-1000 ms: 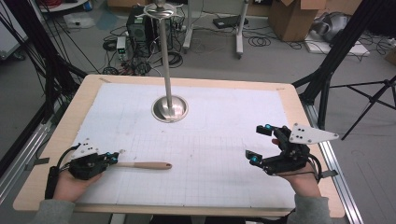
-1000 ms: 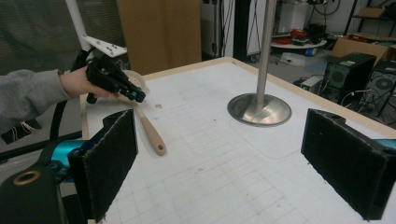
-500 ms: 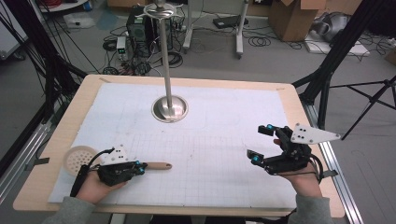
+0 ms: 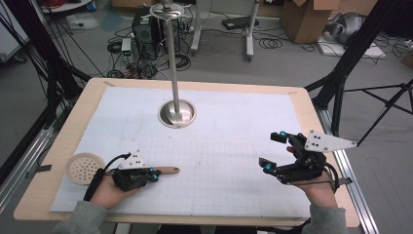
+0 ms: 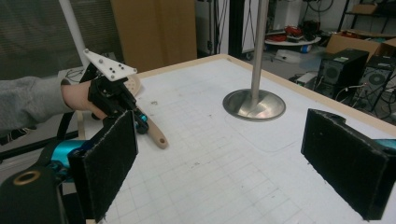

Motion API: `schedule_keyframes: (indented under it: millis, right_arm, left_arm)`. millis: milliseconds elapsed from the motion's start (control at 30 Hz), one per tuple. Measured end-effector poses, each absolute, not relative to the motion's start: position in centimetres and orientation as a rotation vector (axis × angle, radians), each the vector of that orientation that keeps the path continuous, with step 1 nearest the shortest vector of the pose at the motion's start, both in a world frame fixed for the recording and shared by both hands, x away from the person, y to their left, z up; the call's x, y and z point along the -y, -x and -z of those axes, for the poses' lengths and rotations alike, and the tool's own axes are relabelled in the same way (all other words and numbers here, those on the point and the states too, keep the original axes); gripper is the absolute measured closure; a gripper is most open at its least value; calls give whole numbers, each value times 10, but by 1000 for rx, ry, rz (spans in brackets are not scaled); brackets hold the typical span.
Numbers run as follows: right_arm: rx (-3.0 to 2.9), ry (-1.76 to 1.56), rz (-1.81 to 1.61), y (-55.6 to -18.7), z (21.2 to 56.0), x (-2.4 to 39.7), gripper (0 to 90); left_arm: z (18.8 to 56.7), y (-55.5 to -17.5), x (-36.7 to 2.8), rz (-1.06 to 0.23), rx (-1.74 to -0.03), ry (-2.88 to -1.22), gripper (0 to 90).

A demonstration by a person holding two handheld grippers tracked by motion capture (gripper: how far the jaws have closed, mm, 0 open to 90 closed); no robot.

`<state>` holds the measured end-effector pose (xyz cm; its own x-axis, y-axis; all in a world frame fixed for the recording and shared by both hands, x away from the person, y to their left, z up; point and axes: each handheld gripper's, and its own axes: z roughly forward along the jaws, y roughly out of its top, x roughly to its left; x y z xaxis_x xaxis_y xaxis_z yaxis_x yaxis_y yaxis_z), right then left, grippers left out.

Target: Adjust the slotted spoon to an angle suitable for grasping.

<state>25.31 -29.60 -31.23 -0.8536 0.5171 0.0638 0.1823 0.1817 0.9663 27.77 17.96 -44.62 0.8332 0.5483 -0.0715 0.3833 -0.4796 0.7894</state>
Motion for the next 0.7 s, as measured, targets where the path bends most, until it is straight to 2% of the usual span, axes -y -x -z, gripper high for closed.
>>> schedule_keyframes:
  millis: [700]
  right_arm:
    - [-2184,-698,-1704,-249,315,303,97]
  left_arm:
    - [446,-314,-171,-336,-768,-2121,897]
